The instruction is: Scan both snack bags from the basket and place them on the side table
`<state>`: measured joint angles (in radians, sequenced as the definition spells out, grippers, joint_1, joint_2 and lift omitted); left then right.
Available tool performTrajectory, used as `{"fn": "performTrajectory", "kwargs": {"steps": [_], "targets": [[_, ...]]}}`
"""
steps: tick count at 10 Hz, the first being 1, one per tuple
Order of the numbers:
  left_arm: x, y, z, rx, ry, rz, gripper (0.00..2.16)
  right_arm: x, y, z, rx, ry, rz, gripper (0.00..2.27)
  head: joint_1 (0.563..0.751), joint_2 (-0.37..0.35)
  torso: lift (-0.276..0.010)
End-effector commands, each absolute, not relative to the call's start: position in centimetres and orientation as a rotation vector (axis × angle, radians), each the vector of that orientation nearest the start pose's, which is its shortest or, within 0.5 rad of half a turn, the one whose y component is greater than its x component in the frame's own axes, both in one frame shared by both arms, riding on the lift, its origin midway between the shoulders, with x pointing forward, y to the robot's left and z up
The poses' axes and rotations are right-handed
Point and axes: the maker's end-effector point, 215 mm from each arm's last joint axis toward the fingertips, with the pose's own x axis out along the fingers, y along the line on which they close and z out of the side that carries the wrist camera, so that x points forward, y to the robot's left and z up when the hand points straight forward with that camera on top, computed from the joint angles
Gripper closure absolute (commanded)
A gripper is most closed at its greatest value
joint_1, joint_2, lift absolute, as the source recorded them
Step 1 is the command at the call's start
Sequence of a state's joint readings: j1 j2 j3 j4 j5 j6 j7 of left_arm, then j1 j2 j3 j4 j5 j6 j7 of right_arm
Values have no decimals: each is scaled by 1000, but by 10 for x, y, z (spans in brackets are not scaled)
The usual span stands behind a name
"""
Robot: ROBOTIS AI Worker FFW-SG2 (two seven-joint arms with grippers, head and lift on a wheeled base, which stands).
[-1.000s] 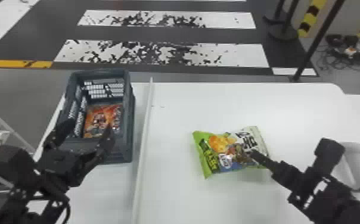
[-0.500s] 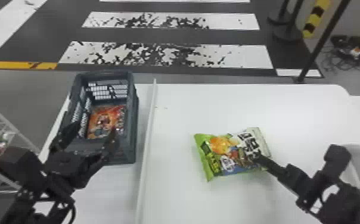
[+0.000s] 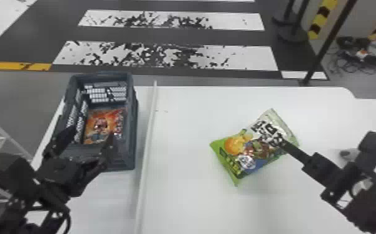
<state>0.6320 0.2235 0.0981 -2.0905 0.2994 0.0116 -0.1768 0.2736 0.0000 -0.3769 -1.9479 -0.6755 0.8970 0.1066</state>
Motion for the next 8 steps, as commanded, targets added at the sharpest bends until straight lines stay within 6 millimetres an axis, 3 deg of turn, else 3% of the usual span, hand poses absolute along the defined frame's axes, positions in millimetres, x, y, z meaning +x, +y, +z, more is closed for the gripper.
{"fn": "performTrajectory", "kwargs": {"steps": [1, 5, 8], "targets": [[405, 254, -359, -71, 113, -205, 83, 444, -278, -460, 503, 603, 17, 2256, 695, -17, -75], [406, 250, -359, -75, 113, -214, 83, 444, -281, -454, -18, 585, -103, 2256, 695, -48, -75], [406, 249, -358, -74, 112, -216, 83, 442, -277, -430, -120, 565, -131, 2256, 695, -40, -75]]}}
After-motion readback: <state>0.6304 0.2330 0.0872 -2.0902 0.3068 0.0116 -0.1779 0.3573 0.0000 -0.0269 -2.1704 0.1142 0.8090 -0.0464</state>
